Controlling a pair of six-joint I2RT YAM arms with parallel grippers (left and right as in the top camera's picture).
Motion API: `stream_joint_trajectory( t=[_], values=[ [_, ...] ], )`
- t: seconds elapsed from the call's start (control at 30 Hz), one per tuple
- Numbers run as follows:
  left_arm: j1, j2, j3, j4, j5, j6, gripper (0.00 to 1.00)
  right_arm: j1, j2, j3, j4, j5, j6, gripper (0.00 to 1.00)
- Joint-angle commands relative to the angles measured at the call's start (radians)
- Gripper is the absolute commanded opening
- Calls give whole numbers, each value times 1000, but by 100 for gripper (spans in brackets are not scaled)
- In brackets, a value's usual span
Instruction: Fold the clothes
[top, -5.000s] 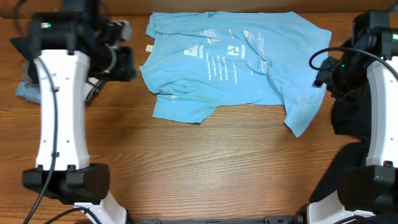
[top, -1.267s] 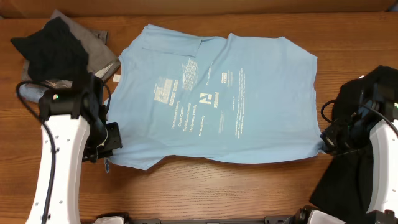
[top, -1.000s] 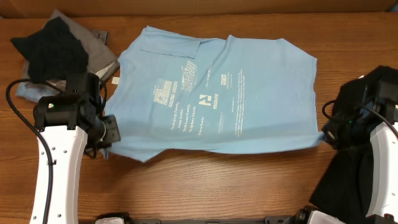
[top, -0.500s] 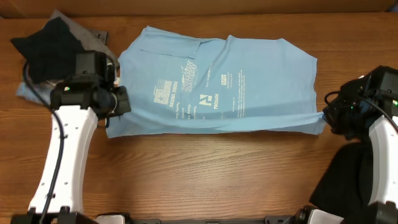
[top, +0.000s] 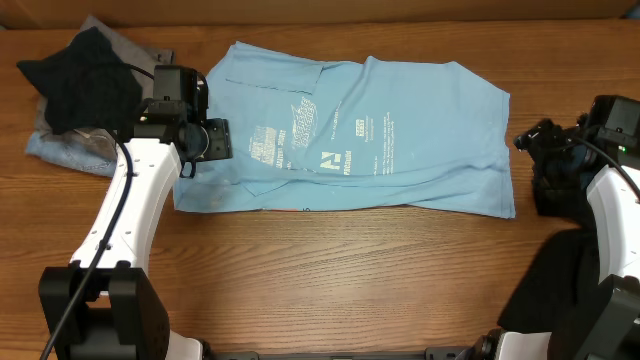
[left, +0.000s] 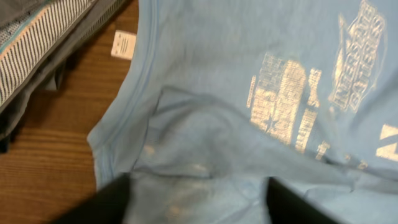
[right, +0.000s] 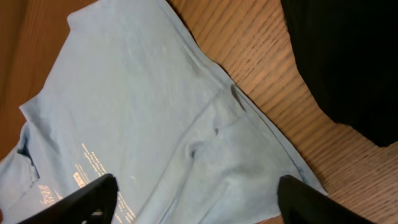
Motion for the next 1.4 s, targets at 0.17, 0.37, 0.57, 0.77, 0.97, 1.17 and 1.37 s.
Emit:
stream_joint_trajectory(
  t=[0.17, 0.37, 0.57, 0.77, 0.97, 1.17, 1.37],
  values=[
    [52, 3, -4, -233, -17, 31, 100, -20, 1, 13, -222, 51, -60, 90],
    [97, 5, -95, -245, -15, 34, 100, -20, 3, -89, -223, 108, -53, 70],
    [102, 5, -255, -96, -16, 34, 100, -20, 10, -195, -62, 0, -61, 61],
    [104, 5, -356, 71, -56, 23, 99, -20, 13, -199, -18, -2, -65, 67],
    [104, 6, -437, 193, 44, 25, 60, -19, 17, -225, -62, 35, -63, 68],
    [104, 6, -450, 195, 10, 26, 31, -19, 17, -315, 26, 36, -50, 62],
    [108, 5, -443, 195, 13, 14, 4, -19, 17, -368, 149, 37, -3, 50]
  ],
)
